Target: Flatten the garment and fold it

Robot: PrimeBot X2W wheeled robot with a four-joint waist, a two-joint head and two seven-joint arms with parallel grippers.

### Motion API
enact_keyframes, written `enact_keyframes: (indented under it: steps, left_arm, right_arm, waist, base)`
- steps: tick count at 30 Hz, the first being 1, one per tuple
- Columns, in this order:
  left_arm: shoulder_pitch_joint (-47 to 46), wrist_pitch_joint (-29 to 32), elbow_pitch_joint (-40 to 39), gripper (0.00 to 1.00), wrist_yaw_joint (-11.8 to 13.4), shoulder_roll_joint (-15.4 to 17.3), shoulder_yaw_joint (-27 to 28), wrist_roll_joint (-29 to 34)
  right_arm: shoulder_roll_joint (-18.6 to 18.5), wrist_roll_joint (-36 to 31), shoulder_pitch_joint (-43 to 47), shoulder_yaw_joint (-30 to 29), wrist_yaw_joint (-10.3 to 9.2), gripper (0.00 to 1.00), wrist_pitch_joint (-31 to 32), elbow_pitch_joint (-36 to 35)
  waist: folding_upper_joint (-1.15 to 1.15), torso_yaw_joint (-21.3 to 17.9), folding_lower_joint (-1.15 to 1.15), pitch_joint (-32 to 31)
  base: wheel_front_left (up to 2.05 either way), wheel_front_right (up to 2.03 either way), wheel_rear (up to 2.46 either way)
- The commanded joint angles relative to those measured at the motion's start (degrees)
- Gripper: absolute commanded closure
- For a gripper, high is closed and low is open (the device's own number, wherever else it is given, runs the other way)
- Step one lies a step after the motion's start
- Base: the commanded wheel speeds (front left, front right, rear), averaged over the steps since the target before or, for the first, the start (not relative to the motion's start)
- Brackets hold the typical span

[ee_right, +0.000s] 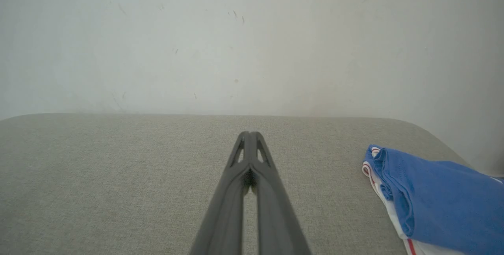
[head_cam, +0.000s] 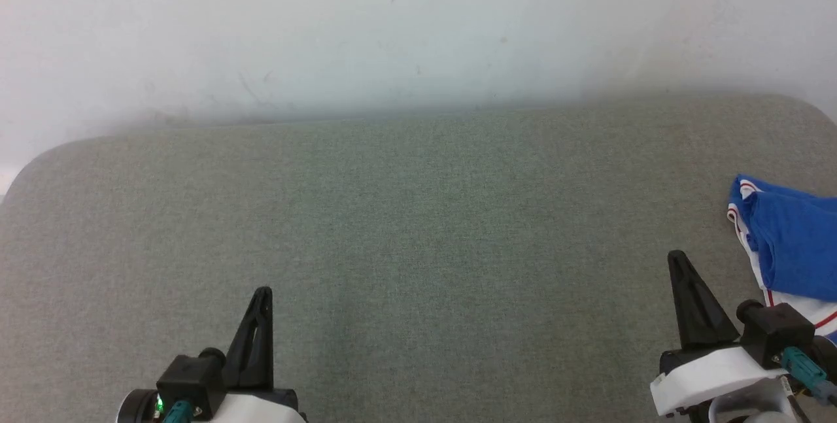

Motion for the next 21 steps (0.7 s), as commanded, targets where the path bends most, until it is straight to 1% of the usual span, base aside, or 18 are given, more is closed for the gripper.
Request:
enact_keyframes:
  steps: [1,21]
  left_arm:
    - [-1.2,0.4,0.2,1.00,-0.5,-0.2,0.4,0.6]
    - [-2.6,2.8,0.7,1.00,-1.2,-1.2,1.9,2.8]
  right_arm:
    - [0.1,-0.5,-0.6,0.2,-0.03,1.00,0.4,-0.3]
    - [0.1,-1.4,-0.9,0.7,-0.05,1.00,2.8,-1.4]
  waist:
    - [0.00,0.0,0.00,0.0]
    - [0.00,1.0,0.00,-0.2]
  base:
    - [0.00,0.00,0.00]
    - [0.00,0.00,0.00]
